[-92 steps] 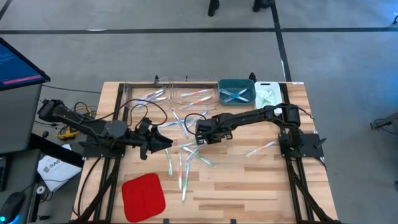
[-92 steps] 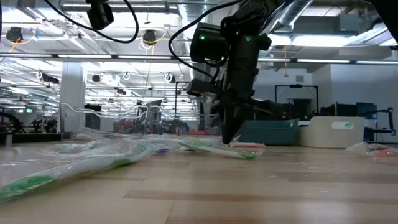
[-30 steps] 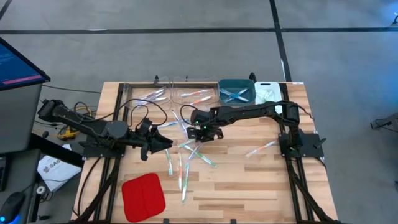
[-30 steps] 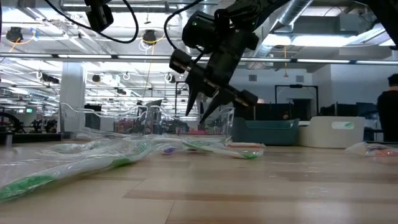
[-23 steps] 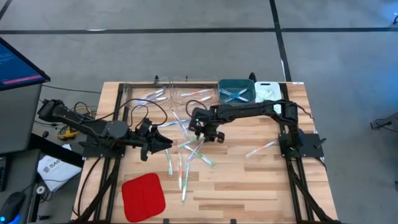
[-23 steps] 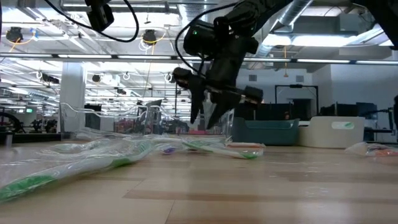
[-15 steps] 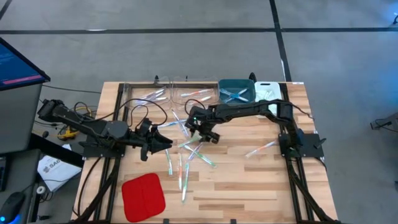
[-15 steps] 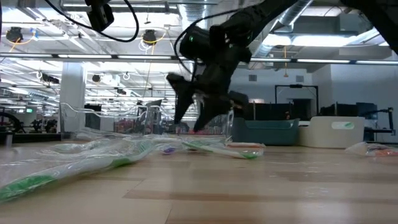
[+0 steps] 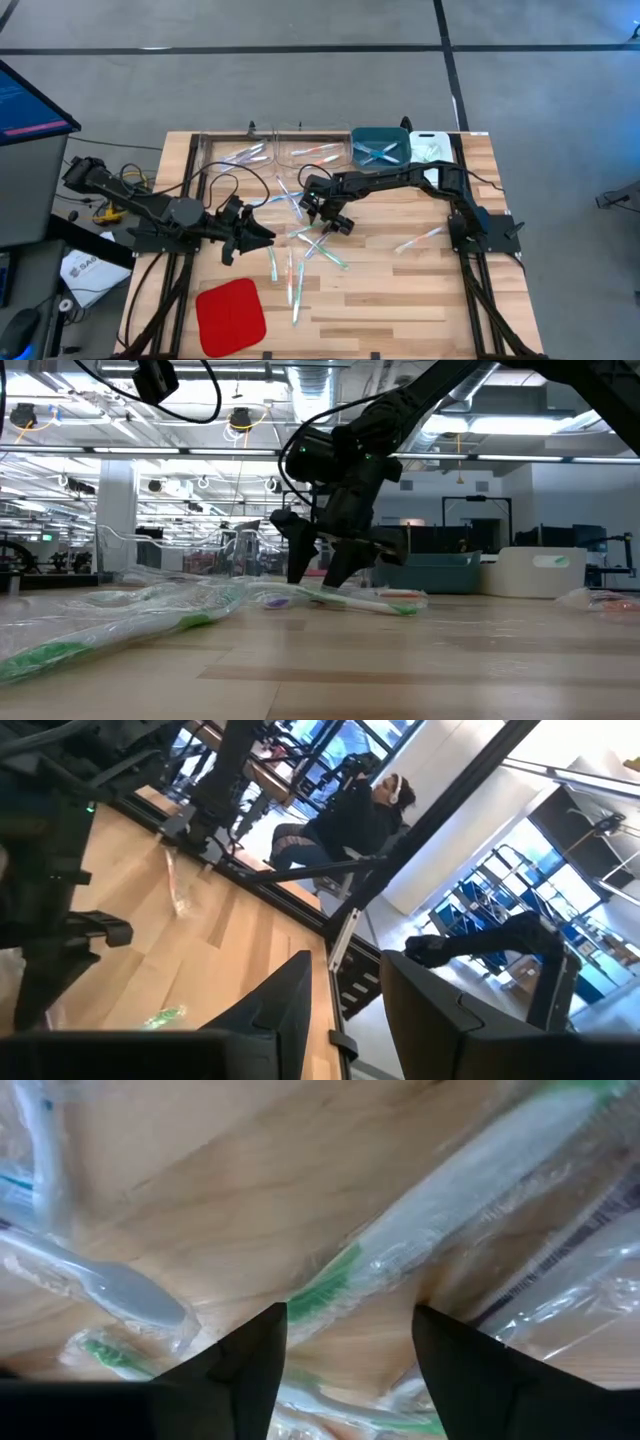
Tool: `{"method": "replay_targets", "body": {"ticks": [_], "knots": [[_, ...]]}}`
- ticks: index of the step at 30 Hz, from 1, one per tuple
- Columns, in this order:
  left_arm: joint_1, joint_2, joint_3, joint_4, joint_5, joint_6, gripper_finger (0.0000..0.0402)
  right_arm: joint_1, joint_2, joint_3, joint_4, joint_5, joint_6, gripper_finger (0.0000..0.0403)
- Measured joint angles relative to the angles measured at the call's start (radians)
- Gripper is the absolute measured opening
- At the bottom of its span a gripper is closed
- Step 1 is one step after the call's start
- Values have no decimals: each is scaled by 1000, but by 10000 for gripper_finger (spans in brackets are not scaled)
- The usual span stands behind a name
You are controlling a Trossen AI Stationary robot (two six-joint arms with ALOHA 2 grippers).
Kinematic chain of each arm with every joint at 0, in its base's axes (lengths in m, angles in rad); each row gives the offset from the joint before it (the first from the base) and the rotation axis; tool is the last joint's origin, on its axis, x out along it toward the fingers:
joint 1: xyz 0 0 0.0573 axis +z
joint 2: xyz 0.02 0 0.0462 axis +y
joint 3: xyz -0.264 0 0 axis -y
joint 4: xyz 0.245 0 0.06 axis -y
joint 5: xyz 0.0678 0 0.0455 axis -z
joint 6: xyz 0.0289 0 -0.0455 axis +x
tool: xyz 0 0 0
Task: Pick & Place Toothbrushes
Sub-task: Put the green toothbrush into the white bin
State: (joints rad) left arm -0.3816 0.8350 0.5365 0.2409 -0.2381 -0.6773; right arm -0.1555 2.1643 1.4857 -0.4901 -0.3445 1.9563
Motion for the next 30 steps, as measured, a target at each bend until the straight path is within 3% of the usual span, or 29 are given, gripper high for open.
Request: {"method": "replay_targets", "body": {"ticks": [5,14,30], "knots": [[-1,0,0,-6,0,0,117,-15,0,0,2,7,-31,151],[-1,0,0,-29,0,0,117,-33,0,-1,-30,6,-259,13],[-1,0,0,-32,0,0,117,15,-58,23,-81,-19,-576,3]]}}
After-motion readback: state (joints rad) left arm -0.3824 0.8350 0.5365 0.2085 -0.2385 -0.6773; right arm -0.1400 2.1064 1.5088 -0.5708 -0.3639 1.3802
